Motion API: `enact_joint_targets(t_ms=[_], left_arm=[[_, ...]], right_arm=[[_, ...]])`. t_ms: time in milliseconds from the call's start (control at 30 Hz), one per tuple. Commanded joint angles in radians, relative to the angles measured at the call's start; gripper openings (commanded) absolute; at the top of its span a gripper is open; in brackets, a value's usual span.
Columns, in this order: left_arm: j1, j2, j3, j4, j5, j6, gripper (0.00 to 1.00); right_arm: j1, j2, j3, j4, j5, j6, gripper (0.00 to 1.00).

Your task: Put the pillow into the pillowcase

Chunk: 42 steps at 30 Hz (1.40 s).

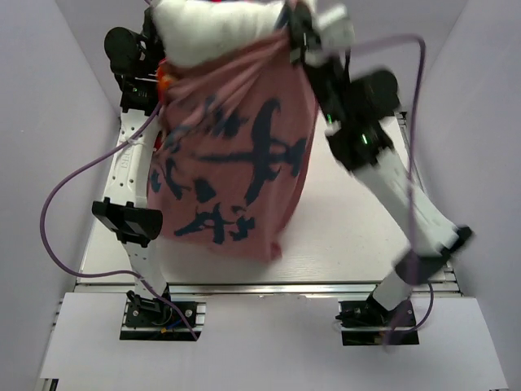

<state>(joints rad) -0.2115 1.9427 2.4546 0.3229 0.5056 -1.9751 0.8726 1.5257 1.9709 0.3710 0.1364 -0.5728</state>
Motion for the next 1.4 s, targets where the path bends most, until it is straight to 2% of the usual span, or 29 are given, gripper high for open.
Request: enact_joint_targets(t_ms=[0,33,100,200,233,267,300,333,400,433,500,533,600,633,667,700,733,767,800,867,933,1000,1067,1133,1167,1200,1233,1300,1367], left_arm=[[0.000,-0.083,0.012,0.027,-0.062,-0.008,0.00],[0.001,-0.102,0.006,0.028,-0.062,-0.008,0.00],[0.006,-0.117,0.003,0.025,-0.065,-0.007,0.00],[0.011,-0.114,-0.002,0.022,-0.073,-0.007,0.00],[0.011,-0.107,-0.003,0.021,-0.075,-0.007,0.00],[0.011,-0.096,0.000,0.021,-0.075,-0.007,0.00],[0.011,-0.084,0.003,0.021,-0.073,-0.007,0.00],[0.011,-0.064,0.001,0.019,-0.070,-0.007,0.00],[0.011,-0.044,-0.005,0.024,-0.073,-0.010,0.00],[0.011,-0.024,0.000,0.025,-0.072,-0.010,0.00],[0.011,-0.016,0.003,0.028,-0.072,-0.013,0.00],[0.011,-0.016,0.006,0.028,-0.072,-0.013,0.00],[0.011,-0.030,0.007,0.024,-0.068,-0.013,0.00],[0.009,-0.037,0.004,0.022,-0.065,-0.011,0.00],[0.011,-0.056,0.000,0.019,-0.062,-0.011,0.00],[0.011,-0.066,-0.003,0.019,-0.059,-0.010,0.00],[0.011,-0.076,-0.008,0.019,-0.055,-0.010,0.00],[0.011,-0.094,-0.014,0.016,-0.053,-0.010,0.00],[0.011,-0.103,-0.019,0.018,-0.050,-0.008,0.00],[0.011,-0.117,-0.029,0.022,-0.045,-0.008,0.00],[0.012,-0.128,-0.036,0.021,-0.044,-0.008,0.00],[0.012,-0.123,-0.023,0.019,-0.048,-0.008,0.00],[0.012,-0.108,-0.008,0.013,-0.053,-0.008,0.00],[0.012,-0.082,0.009,0.012,-0.056,-0.010,0.00],[0.012,-0.074,0.009,0.008,-0.058,-0.010,0.00],[0.012,-0.068,0.006,0.010,-0.059,-0.010,0.00],[0.012,-0.061,0.009,0.010,-0.061,-0.011,0.00],[0.012,-0.057,0.009,0.005,-0.062,-0.010,0.00],[0.012,-0.065,0.003,0.004,-0.059,-0.010,0.00]], right_arm=[[-0.338,0.285,0.303,-0.030,0.313,0.028,0.00],[-0.384,0.319,0.406,-0.046,0.321,0.039,0.00],[-0.477,0.344,0.433,-0.069,0.309,0.062,0.00],[-0.472,0.205,0.295,-0.083,0.202,0.160,0.00],[-0.428,0.148,0.138,-0.064,0.128,0.230,0.00],[-0.391,0.023,0.047,-0.029,-0.027,0.241,0.00],[-0.335,-0.040,-0.042,0.014,-0.096,0.228,0.00],[-0.166,-0.094,-0.210,0.119,-0.194,0.126,0.00],[0.021,-0.212,-0.320,0.184,-0.283,0.013,0.00],[0.175,-0.229,-0.337,0.178,-0.303,-0.014,0.00],[0.279,-0.220,-0.301,0.138,-0.291,-0.093,0.00],[0.311,-0.207,-0.288,0.173,-0.229,-0.120,0.00],[0.295,-0.095,-0.171,0.216,-0.080,-0.200,0.00],[0.190,-0.044,-0.103,0.209,0.045,-0.194,0.00],[0.116,0.062,-0.022,0.163,0.087,-0.162,0.00],[0.032,0.120,0.147,0.122,0.123,-0.075,0.00],[-0.115,0.176,0.234,0.077,0.196,-0.047,0.00],[-0.176,0.288,0.318,-0.013,0.225,-0.029,0.00],[-0.287,0.335,0.433,-0.050,0.245,0.009,0.00],[-0.372,0.381,0.454,-0.107,0.264,0.051,0.00],[-0.425,0.325,0.354,-0.110,0.259,0.088,0.00],[-0.413,0.248,0.249,-0.107,0.212,0.131,0.00],[-0.377,0.092,0.090,-0.087,0.015,0.253,0.00],[-0.206,-0.060,-0.027,-0.029,-0.172,0.246,0.00],[-0.123,-0.102,-0.065,0.001,-0.219,0.210,0.00],[0.019,-0.142,-0.104,0.064,-0.265,0.182,0.00],[0.076,-0.177,-0.124,0.074,-0.323,0.150,0.00],[0.144,-0.162,-0.072,0.071,-0.281,0.125,0.00],[0.129,-0.046,0.075,0.152,-0.024,0.010,0.00]])
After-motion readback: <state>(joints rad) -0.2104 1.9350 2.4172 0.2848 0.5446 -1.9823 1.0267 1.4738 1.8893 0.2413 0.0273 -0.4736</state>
